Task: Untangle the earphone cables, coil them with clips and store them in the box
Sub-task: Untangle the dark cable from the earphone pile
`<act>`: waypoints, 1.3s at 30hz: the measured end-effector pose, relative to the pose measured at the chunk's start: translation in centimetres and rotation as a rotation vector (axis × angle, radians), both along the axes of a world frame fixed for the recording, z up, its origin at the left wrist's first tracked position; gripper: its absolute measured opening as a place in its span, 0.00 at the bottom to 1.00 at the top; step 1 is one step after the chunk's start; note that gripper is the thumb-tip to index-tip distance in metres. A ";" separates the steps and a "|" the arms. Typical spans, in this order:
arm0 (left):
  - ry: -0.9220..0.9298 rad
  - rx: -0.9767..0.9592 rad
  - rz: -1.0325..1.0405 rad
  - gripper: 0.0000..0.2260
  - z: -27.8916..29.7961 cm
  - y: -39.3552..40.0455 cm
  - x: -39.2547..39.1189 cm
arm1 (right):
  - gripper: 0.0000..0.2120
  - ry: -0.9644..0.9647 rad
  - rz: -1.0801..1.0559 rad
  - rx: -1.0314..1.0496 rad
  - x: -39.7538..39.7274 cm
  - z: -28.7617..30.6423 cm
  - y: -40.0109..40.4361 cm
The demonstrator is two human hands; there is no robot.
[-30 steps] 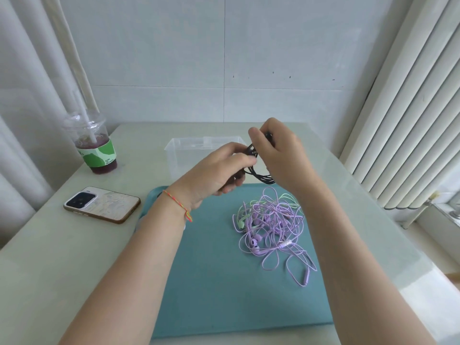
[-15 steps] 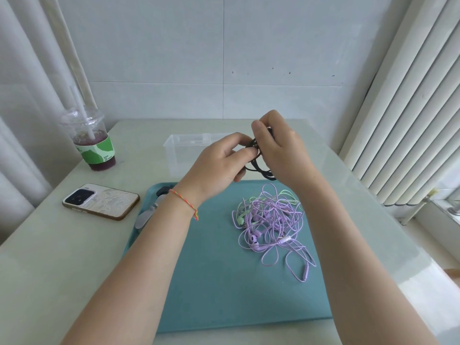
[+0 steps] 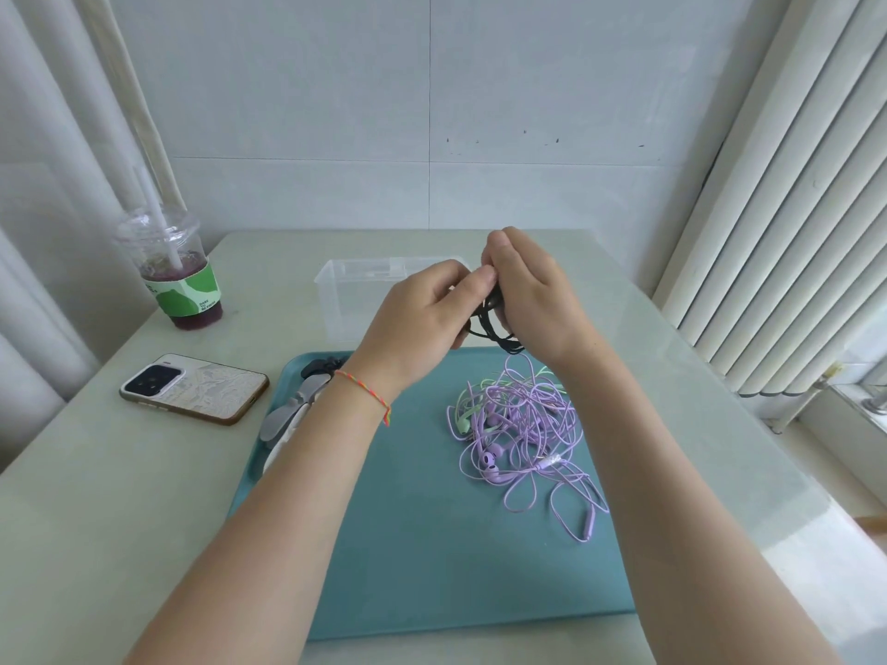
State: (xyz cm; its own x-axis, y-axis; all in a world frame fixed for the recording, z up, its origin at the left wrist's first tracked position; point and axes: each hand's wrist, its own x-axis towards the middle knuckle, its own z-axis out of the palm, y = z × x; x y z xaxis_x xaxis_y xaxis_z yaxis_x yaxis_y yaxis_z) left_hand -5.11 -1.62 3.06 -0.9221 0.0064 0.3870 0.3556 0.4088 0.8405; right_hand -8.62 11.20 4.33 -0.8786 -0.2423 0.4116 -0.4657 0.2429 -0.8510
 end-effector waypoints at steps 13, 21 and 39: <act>-0.066 -0.019 0.032 0.18 -0.8 0.4 -0.6 | 0.22 -0.297 0.124 -0.075 0.0 0.2 0.5; -0.143 0.228 0.000 0.13 -0.5 0.4 -0.4 | 0.12 -0.419 0.328 -0.243 -1.0 -0.3 1.9; -0.192 0.232 -0.005 0.15 -0.5 -0.1 -0.4 | 0.16 -0.334 0.306 -0.185 -1.4 -0.8 1.7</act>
State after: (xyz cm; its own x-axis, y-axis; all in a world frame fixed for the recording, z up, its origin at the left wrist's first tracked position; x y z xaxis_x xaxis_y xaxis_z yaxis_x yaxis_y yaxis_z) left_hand -5.55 -1.71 2.59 -0.9786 -0.0572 0.1975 0.1829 0.1970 0.9632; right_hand -10.05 12.95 3.55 -0.8700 -0.4592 0.1798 -0.1864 -0.0313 -0.9820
